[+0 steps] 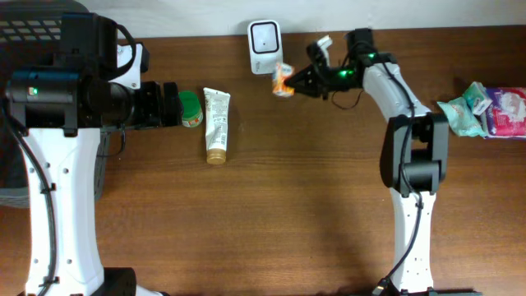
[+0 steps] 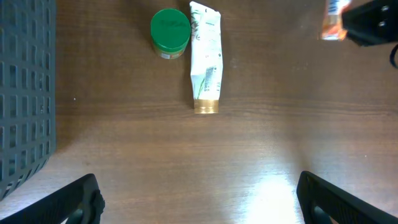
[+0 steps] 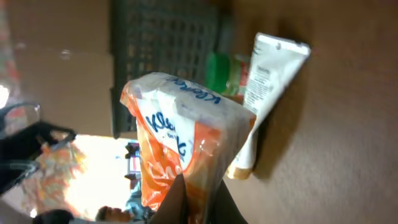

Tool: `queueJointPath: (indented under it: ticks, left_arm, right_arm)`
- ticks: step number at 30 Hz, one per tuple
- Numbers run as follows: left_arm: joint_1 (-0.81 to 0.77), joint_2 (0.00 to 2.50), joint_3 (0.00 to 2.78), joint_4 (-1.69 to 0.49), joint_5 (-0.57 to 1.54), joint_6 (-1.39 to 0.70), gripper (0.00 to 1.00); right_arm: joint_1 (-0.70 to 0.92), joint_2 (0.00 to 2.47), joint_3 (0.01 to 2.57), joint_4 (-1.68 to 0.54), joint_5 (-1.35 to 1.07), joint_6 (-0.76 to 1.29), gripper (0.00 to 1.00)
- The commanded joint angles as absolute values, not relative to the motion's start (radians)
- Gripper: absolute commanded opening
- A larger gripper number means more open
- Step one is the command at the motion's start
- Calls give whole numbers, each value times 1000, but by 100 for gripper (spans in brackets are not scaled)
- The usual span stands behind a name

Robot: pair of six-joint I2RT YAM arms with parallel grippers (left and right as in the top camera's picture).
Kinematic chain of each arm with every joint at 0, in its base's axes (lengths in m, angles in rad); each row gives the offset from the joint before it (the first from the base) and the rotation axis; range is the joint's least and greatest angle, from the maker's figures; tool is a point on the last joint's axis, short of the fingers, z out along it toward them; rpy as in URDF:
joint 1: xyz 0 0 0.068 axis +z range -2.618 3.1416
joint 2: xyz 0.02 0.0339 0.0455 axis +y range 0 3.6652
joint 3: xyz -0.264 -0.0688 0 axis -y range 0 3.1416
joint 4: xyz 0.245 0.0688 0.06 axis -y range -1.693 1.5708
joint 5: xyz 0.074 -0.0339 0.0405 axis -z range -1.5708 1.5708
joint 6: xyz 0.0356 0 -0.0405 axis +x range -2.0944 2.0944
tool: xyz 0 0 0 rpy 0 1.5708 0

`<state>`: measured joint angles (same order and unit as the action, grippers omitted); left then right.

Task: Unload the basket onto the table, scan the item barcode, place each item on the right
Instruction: 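Hold the orange Kleenex packet up in front of the scanner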

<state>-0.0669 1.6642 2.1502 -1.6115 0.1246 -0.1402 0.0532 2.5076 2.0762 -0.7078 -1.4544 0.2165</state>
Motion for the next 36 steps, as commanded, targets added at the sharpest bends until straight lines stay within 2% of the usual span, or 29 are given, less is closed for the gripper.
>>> queueJointPath:
  ticks: [1,5,9,15,21,24,31,36]
  left_arm:
    - [-62,1647,2152,-1613,135,-149,99]
    - [-62,1647,2152,-1613,135,-149,99]
    - [-62,1647,2152,-1613,135,-149,99]
    - [-62,1647,2152,-1613,135,-149,99]
    - [-62,1647,2152,-1613,135,-149,99]
    - [-62,1647,2152,-1613,135,-149,99]
    - [-62,1647,2152,-1613,135,-149,99]
    - [-62,1647,2152,-1613,135,-149,99]
  right_arm:
    - [22,2519,2078,-635,-1552,200,4]
    - [6,2519,2081,-450,-1553,231,4]
    - [9,2519,2081,-240,-1553,347,4]
    - [62,2519,2080,-339,-1553,426,4]
    - [111,2488,2080,-382,-1553,392,4]
    - [117,2452,2080,-371,-1553,291,4]
    - [116,2440,2082,27,-1553,378,4]
    - [99,2440,2082,558,-1552,786,4]
